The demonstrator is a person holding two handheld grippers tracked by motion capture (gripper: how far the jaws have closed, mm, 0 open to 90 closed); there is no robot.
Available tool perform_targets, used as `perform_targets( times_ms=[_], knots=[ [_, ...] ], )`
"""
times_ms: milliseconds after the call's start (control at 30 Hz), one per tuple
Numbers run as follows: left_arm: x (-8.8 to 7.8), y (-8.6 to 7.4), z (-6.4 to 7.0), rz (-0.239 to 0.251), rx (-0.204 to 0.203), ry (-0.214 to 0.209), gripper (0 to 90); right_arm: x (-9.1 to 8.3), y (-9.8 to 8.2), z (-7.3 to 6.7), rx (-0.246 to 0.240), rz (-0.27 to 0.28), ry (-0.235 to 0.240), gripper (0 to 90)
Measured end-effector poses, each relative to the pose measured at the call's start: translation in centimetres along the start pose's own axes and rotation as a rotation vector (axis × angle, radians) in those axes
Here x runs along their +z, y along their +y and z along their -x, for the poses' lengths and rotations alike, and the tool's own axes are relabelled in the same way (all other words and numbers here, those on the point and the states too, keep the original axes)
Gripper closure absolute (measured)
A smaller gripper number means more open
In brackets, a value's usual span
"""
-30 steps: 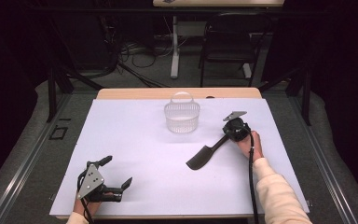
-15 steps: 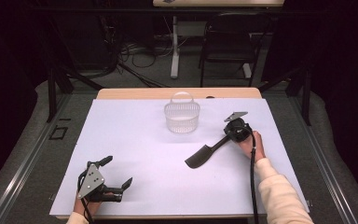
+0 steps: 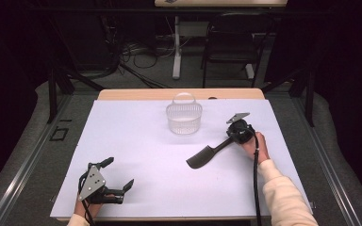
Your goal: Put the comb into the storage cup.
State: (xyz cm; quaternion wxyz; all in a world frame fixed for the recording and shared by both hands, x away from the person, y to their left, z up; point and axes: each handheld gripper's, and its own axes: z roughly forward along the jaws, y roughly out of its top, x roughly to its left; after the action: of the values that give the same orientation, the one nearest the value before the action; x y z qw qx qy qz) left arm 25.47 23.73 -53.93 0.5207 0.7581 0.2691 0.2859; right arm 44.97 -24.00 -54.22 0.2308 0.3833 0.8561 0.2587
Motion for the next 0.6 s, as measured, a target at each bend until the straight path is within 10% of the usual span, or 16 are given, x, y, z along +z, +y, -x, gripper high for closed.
perform_targets(
  times_ms=[600],
  knots=[
    [-0.06, 0.07, 0.06, -0.001, 0.008, 0.001, 0.3, -0.08, -0.5, -0.03, 0.003, -0.039, 0.038, 90.0]
  ],
)
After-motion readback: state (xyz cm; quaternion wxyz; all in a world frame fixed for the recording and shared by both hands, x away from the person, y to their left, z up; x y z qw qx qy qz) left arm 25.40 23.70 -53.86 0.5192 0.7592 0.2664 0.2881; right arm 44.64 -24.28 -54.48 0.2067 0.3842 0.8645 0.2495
